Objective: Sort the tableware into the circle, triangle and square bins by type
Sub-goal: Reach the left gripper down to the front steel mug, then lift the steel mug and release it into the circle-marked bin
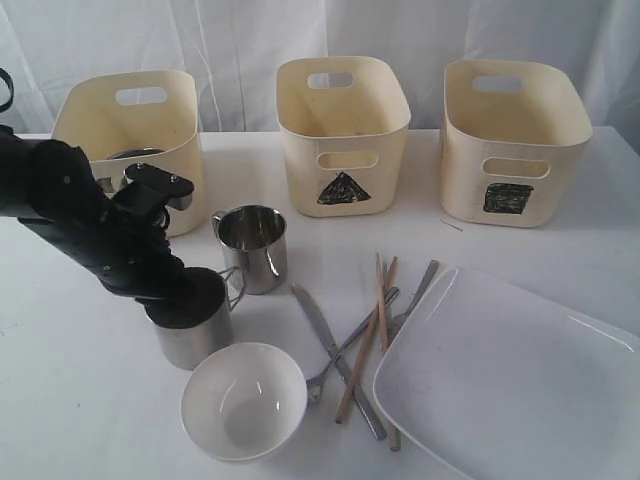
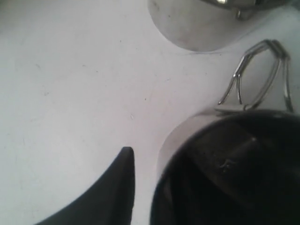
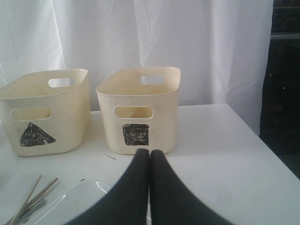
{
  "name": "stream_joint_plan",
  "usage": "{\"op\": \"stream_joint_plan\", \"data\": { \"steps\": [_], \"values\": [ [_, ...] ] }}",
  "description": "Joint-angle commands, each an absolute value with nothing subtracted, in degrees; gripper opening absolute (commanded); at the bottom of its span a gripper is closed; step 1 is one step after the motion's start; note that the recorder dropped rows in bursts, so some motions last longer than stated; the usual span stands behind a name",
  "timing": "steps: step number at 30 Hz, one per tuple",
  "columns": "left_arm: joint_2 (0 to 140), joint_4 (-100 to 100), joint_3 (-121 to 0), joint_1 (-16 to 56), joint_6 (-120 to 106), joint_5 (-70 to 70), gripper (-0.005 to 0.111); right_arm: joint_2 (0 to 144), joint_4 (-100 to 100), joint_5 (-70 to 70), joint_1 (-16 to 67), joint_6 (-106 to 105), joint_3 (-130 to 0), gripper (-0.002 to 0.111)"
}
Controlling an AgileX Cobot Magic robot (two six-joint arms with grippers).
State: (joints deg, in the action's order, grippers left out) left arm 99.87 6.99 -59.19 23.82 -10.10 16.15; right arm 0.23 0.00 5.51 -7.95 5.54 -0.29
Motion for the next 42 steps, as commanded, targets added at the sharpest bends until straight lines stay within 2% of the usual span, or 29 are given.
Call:
{"op": "stream_joint_plan", "data": {
  "steps": [1,3,11,18,26,37,39,42],
  "values": [
    [97.65,6.27,-58.75,24.11,-10.08,13.73,0.006,0.0,0.0,4.62,-7.84,5.84,0.0,0.0],
    [95.92,5.22,-58.75,24.11,-10.08,13.72,0.0,0.0,0.0,4.62,-7.84,5.84,0.0,0.0],
    [82.89,1.78,-58.75,22.97,-10.08,14.87,0.0,0.0,0.0,4.62,-7.84,6.25,0.0,0.0],
    [76.46,-5.48,-62.5,18.29,-10.08,13.33,0.0,0.0,0.0,4.73,-7.84,6.26,0.0,0.0],
    [87.02,-6.5,-73.3,11.88,-10.08,5.0,0.0,0.0,0.0,4.61,-7.84,6.26,0.0,0.0],
    [109.77,-7.39,-86.12,9.29,-10.32,-3.42,0.0,0.0,0.0,4.74,-7.84,6.26,0.0,0.0],
    [111.61,-7.39,-86.77,9.29,-10.32,-3.42,0.007,0.0,0.0,4.74,-7.84,6.26,0.0,0.0],
    [112.57,-7.39,-87.22,9.29,-10.07,-3.42,0.026,0.0,0.0,4.74,-7.84,6.26,0.0,0.0]
  ]
}}
